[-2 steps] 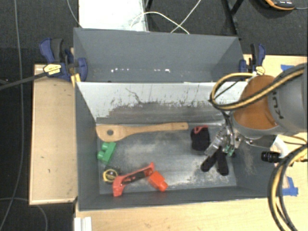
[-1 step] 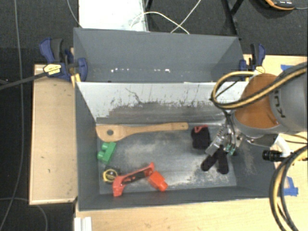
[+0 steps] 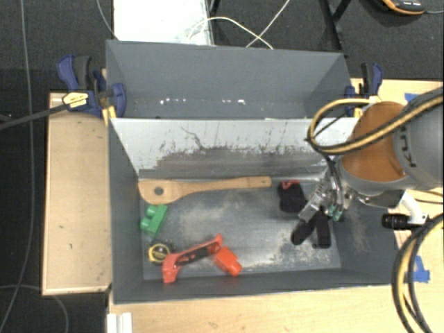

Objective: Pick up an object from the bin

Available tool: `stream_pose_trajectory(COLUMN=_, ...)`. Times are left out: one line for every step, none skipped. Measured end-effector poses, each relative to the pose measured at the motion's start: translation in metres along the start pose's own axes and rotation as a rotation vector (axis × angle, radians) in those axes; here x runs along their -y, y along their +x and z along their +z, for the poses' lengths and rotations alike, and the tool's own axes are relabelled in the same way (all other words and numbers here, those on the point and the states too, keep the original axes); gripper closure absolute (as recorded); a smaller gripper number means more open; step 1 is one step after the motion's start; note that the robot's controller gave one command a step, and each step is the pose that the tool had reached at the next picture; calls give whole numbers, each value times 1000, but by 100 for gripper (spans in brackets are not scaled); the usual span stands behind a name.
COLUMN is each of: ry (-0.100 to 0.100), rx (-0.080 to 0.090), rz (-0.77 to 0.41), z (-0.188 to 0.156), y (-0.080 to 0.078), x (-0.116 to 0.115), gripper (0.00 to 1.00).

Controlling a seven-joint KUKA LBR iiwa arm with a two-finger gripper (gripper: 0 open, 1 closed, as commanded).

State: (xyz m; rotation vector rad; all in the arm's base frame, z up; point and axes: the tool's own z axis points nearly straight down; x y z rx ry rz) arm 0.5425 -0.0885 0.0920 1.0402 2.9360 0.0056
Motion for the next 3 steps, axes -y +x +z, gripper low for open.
stream_pose_trajectory(ry=-2, rx=4, rz=-3, z=-11, y=-1, x=0, gripper=100)
stream_pose_trajectory(ry=0, rx=0, rz=-6, z=-41, y=-1, x=0, gripper=100)
stream_pose_trajectory(ry=-2, rx=3, rz=-7, z=-75, y=-3, x=-1, gripper=100)
